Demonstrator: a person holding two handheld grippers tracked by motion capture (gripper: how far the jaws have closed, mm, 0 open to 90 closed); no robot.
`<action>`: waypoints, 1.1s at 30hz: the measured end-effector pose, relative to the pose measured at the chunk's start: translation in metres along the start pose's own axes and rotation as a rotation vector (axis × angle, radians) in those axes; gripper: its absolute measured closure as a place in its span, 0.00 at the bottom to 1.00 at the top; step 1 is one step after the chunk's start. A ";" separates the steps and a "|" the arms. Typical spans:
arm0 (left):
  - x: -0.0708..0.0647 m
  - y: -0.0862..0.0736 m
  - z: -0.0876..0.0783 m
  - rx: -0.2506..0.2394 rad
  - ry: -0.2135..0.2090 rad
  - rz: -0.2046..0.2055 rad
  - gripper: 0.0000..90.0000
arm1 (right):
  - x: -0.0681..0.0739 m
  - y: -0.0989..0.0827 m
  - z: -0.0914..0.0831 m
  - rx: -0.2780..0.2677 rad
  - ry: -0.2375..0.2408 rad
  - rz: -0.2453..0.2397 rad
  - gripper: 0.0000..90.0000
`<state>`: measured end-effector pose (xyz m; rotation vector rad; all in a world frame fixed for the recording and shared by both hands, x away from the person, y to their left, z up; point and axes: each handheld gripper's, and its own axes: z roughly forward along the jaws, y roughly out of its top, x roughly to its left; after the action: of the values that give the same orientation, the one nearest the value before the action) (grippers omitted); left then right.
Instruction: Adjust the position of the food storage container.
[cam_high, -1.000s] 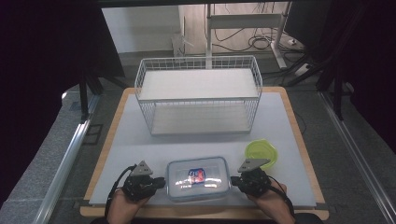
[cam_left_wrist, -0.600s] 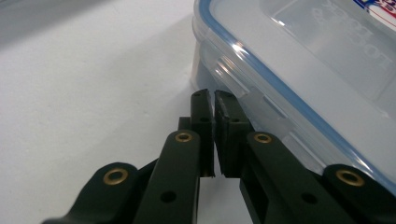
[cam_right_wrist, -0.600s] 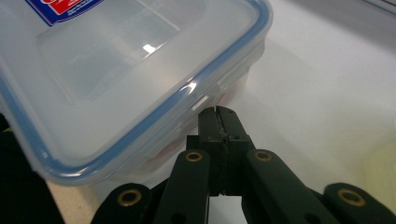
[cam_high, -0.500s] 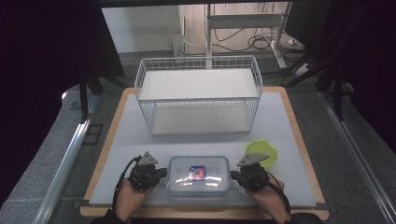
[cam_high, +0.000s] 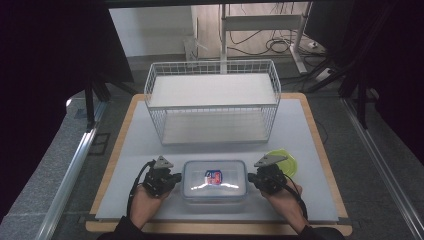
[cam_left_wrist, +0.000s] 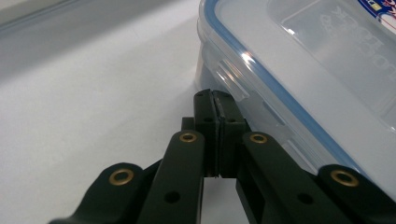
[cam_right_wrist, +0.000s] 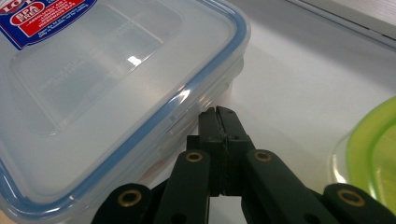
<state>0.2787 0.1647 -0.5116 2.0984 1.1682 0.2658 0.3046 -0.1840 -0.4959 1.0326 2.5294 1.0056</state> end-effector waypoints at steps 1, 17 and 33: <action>0.000 0.001 0.001 -0.003 0.003 0.000 0.99 | -0.001 0.000 0.000 -0.002 0.001 0.007 1.00; 0.008 -0.027 -0.029 -0.099 0.061 0.109 0.46 | -0.002 -0.013 -0.019 0.008 0.041 -0.059 0.80; 0.011 -0.044 -0.036 -0.168 0.024 0.098 0.07 | 0.000 -0.027 -0.038 -0.018 0.103 -0.083 0.53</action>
<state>0.2380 0.2056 -0.5165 2.0122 1.0212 0.4214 0.2735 -0.2168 -0.4860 0.8854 2.6158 1.0818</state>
